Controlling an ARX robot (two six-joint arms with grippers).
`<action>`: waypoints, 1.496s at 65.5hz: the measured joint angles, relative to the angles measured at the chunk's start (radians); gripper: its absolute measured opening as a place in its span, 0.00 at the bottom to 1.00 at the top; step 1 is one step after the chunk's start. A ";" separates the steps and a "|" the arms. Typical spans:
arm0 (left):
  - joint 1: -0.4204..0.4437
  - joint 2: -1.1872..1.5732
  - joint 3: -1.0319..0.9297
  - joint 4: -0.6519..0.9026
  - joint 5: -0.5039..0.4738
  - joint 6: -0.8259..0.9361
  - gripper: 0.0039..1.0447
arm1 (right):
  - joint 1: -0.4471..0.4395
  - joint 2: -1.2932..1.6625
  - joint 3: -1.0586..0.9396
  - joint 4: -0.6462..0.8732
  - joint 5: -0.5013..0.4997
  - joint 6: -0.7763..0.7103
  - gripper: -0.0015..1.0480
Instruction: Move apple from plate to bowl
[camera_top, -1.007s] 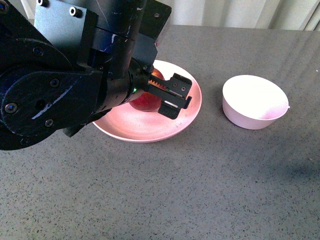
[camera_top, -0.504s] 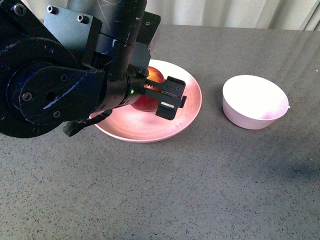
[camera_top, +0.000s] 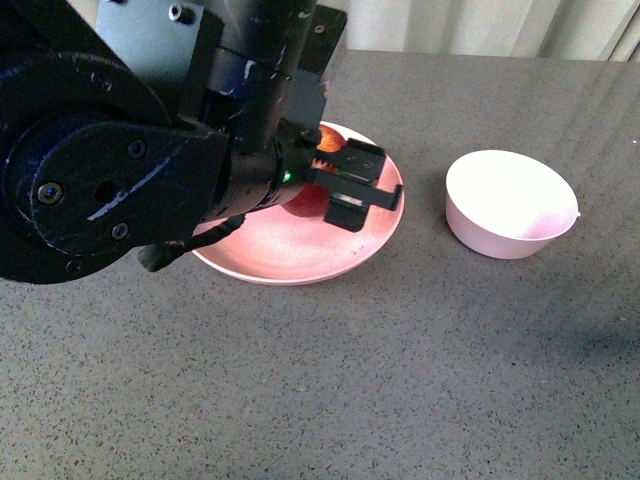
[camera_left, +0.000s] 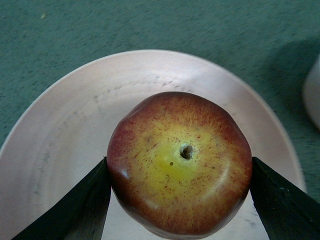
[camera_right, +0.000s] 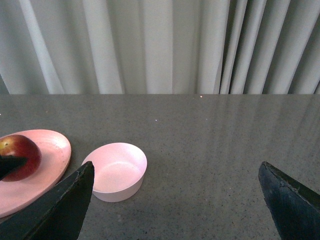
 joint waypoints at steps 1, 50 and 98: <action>-0.005 -0.002 0.003 -0.002 0.003 -0.005 0.67 | 0.000 0.000 0.000 0.000 0.000 0.000 0.91; -0.161 0.073 0.232 -0.071 0.090 -0.084 0.67 | 0.000 0.000 0.000 0.000 0.000 0.000 0.91; -0.179 0.129 0.271 -0.092 0.168 -0.103 0.67 | 0.000 0.000 0.000 0.000 0.000 0.000 0.91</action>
